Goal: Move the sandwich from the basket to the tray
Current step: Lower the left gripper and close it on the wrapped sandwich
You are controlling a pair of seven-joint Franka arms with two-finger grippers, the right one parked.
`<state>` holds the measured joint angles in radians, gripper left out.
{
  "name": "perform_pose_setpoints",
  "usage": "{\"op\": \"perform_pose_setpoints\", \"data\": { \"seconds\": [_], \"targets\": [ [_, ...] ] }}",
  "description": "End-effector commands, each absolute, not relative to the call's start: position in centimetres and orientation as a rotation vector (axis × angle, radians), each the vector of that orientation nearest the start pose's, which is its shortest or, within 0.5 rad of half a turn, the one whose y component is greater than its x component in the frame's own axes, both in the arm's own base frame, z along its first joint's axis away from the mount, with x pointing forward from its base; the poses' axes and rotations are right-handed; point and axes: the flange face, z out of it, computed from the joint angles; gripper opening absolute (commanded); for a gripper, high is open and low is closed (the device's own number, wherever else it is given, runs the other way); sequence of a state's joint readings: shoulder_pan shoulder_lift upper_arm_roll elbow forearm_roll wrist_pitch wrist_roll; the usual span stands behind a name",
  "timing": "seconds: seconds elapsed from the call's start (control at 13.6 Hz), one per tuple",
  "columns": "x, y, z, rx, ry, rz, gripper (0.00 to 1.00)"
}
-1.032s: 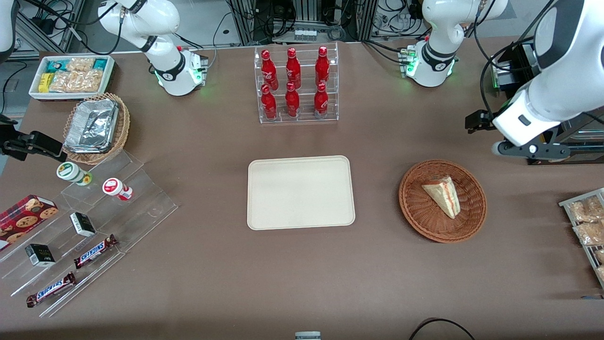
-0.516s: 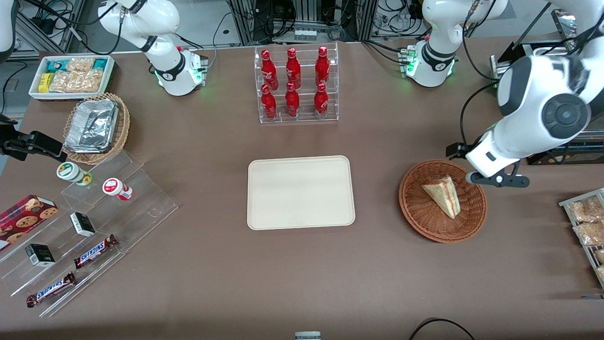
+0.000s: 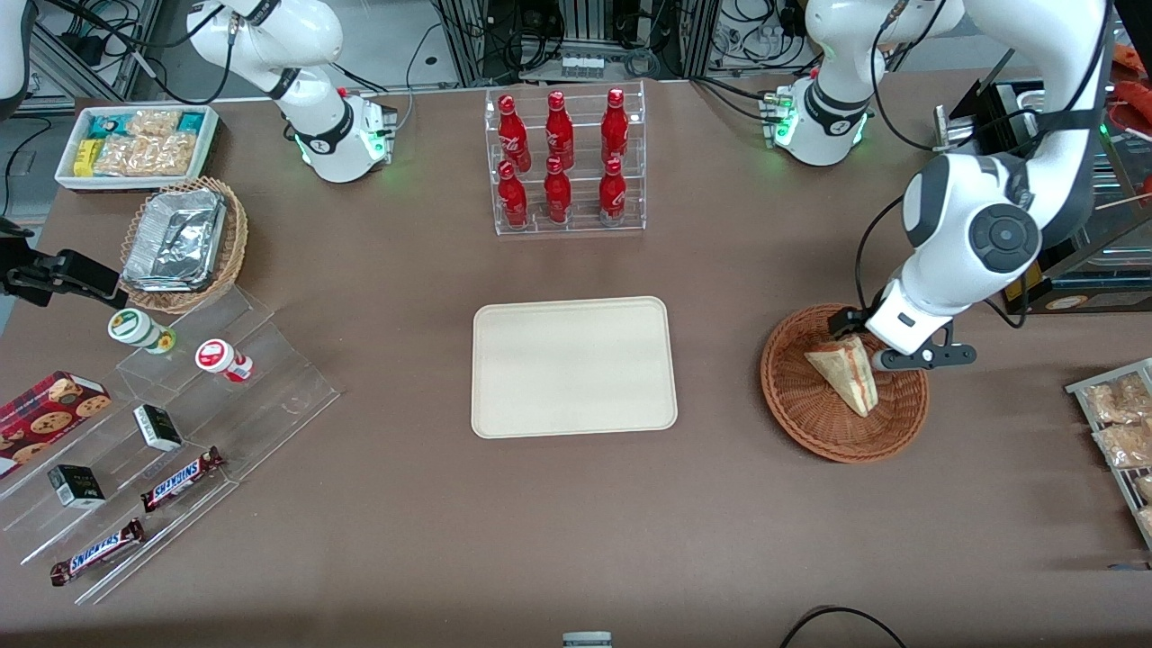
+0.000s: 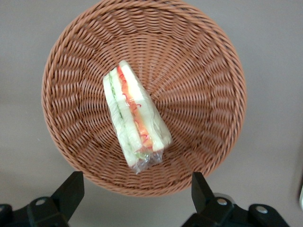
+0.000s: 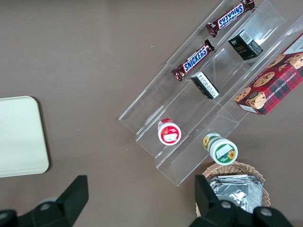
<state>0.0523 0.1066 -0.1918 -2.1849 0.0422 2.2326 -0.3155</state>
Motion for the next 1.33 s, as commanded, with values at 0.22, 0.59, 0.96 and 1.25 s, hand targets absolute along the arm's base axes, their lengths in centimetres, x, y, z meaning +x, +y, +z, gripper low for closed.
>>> {"op": "perform_pose_setpoints", "data": {
  "seconds": [0.22,0.59,0.96,1.25],
  "targets": [
    [54.3,-5.6,31.6,-3.053,-0.740,-0.003,1.00],
    [55.0,-5.4,27.3,-3.033,-0.884,0.018,1.00],
    [54.9,-5.7,25.1,-2.995,-1.004,0.050,0.51],
    [54.3,-6.1,27.3,-2.962,-0.925,0.105,0.00]
  ]
}}
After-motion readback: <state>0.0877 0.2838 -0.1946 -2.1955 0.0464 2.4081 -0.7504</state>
